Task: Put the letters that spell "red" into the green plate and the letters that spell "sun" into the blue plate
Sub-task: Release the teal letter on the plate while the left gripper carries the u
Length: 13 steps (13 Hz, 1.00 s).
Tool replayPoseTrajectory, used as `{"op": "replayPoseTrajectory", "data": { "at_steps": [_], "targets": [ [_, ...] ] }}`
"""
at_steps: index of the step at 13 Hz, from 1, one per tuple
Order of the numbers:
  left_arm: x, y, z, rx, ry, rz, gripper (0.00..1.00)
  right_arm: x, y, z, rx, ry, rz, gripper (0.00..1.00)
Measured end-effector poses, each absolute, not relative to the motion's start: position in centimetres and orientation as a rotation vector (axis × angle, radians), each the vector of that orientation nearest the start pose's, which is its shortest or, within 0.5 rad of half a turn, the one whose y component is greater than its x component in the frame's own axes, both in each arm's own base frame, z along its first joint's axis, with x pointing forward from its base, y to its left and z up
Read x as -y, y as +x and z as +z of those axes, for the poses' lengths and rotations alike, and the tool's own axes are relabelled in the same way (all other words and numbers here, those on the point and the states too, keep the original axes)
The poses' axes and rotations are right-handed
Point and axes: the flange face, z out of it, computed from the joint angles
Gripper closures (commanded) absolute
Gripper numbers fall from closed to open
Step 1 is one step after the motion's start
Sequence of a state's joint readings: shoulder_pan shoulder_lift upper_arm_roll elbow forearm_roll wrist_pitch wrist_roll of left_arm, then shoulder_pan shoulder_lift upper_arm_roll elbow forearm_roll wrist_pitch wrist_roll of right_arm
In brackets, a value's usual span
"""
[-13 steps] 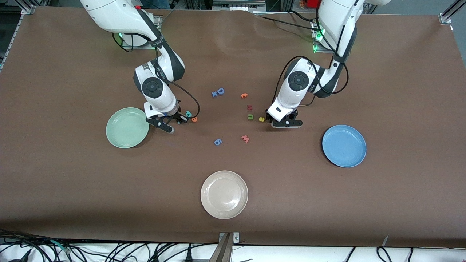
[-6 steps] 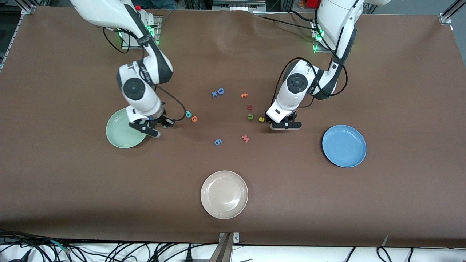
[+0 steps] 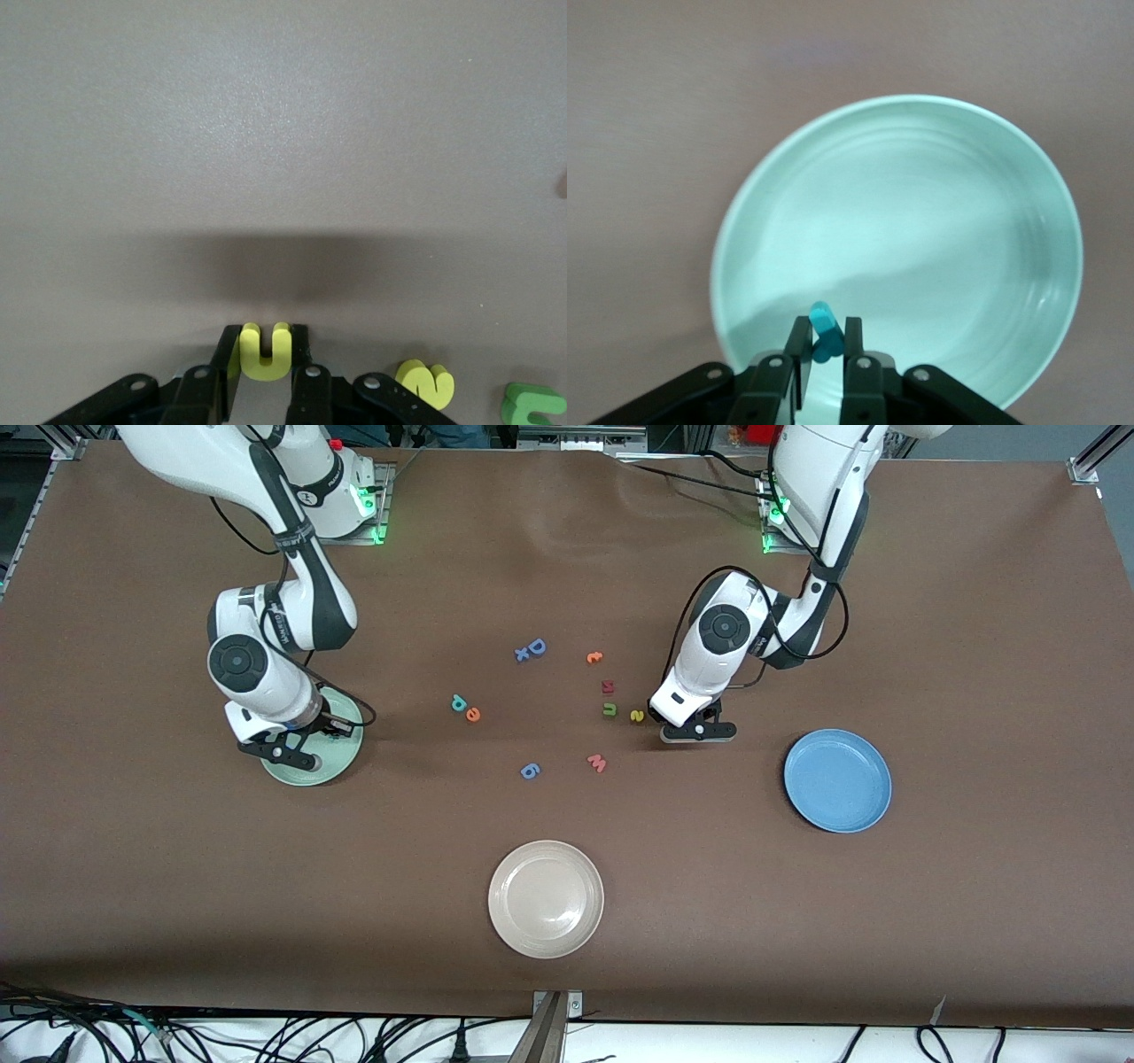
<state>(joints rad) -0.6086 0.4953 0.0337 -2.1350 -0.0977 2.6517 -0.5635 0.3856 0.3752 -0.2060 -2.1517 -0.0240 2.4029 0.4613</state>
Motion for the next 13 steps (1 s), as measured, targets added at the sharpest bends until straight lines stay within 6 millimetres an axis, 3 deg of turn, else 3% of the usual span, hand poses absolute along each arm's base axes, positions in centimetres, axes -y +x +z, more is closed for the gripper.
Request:
{"op": "replayPoseTrajectory", "data": {
  "at_steps": [2, 5, 6, 8, 10, 13],
  "targets": [
    [30.9, 48.2, 17.2, 0.117, -3.177, -0.002, 0.85, -9.6, 54.6, 20.9, -0.411, -3.242, 0.157, 0.02],
    [31.1, 49.4, 18.2, 0.103, -3.140, 0.061, 0.86, -10.3, 54.7, 21.3, -0.406, -3.237, 0.148, 0.02],
    [30.9, 50.9, 19.7, 0.080, -3.094, 0.095, 0.86, -11.2, 54.5, 21.5, -0.420, -3.229, 0.144, 0.03],
    [29.5, 54.6, 23.5, 0.074, -3.014, 0.138, 0.86, -15.0, 53.7, 21.7, -0.500, -3.201, 0.141, 0.04],
    [26.2, 57.5, 25.5, 0.041, -2.998, 0.160, 0.86, -19.8, 52.2, 21.8, -0.613, -3.164, 0.137, 0.07],
    [18.5, 60.4, 25.1, -0.082, -3.009, 0.207, 0.86, -24.7, 50.7, 21.9, -0.727, -3.100, 0.097, 0.27]
  ]
}}
